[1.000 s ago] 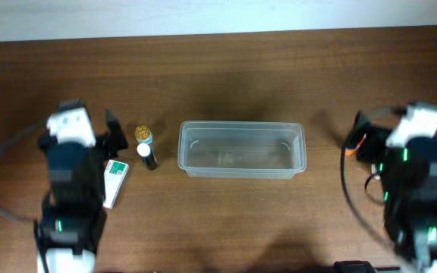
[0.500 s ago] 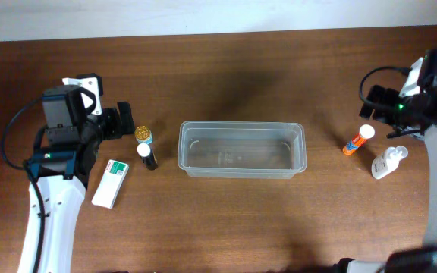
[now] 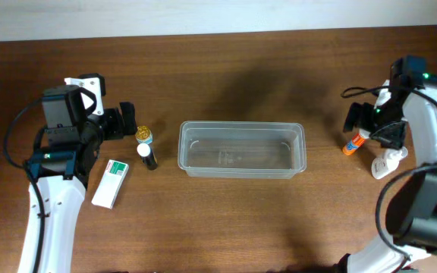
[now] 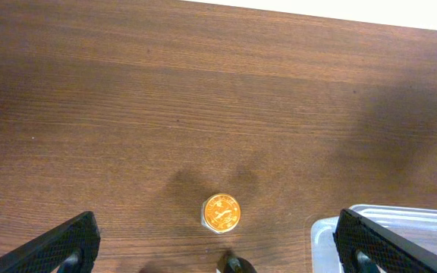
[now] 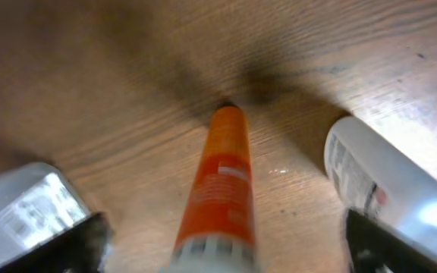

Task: Pack container
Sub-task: 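Reach right gripper to the orange tube and grasp it, then carry the orange tube into the container's right end and release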

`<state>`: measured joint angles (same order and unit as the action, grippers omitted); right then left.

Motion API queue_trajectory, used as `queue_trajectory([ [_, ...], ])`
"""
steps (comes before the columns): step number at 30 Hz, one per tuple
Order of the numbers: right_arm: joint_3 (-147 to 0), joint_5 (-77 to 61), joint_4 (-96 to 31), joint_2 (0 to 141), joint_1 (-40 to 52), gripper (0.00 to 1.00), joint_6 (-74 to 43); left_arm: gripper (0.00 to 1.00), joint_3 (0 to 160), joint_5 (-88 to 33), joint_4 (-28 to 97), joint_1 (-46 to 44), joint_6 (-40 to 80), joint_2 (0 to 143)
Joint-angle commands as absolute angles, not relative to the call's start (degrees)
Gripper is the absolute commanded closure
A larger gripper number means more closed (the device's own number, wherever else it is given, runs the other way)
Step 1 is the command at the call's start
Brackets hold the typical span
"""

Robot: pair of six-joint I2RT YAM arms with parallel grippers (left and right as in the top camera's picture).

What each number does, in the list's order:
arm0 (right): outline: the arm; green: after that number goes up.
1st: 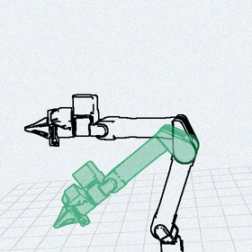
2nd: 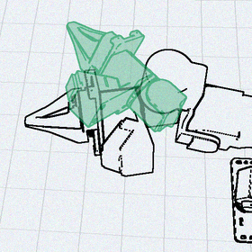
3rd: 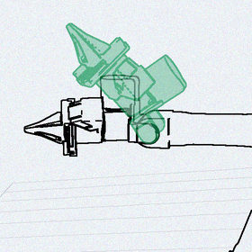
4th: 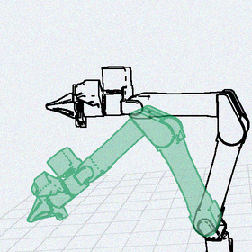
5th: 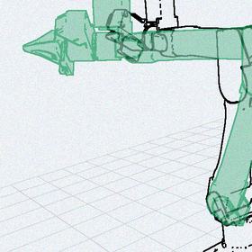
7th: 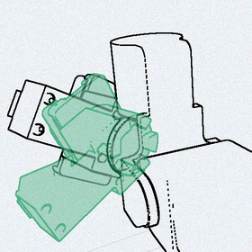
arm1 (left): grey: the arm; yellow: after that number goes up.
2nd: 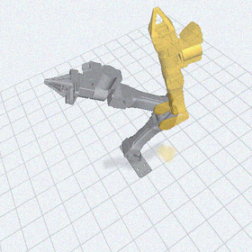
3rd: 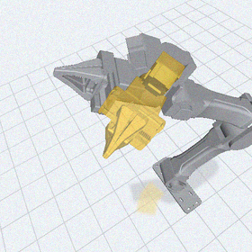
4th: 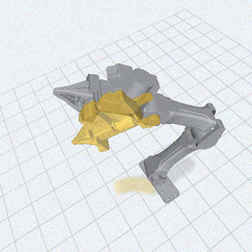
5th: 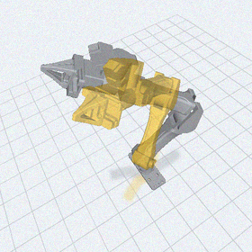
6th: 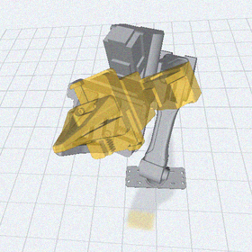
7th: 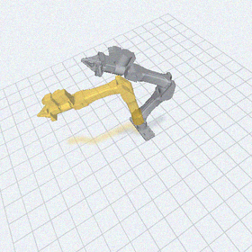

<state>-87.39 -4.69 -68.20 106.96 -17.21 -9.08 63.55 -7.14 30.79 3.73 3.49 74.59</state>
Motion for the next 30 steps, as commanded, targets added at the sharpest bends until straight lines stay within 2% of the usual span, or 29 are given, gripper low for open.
queue_trajectory([
  [1, -88.4, -5.4, -68.7, 108.0, -17.3, 0.28, -10.0, 0.01, 65.0, -8.2, 30.9, 3.9, 3.0, 74.5],
  [8, -88.4, -5.4, -69.3, 108.0, -17.3, 0.56, -10.0, 0.01, 65.0, -8.2, 30.9, 3.9, 3.0, 74.5],
  [14, -88.5, -5.4, -69.4, 108.0, -17.3, 0.65, -10.0, 0.01, 65.0, -8.2, 30.5, 3.9, 3.0, 74.5],
  [17, -88.5, -5.4, -69.6, 107.8, -17.3, 0.73, -9.9, 0.01, 65.0, -8.1, 30.5, 3.9, 3.0, 74.5],
  [23, -90.0, -5.4, -70.5, 105.3, -17.3, 0.78, -9.7, 0.01, 65.0, -8.1, 30.5, 3.9, 3.0, 74.5],
  [30, -98.0, -6.0, -79.9, 99.3, -14.9, 0.78, -4.8, 0.01, 65.0, -8.1, 30.4, 3.9, 3.0, 74.5],
])
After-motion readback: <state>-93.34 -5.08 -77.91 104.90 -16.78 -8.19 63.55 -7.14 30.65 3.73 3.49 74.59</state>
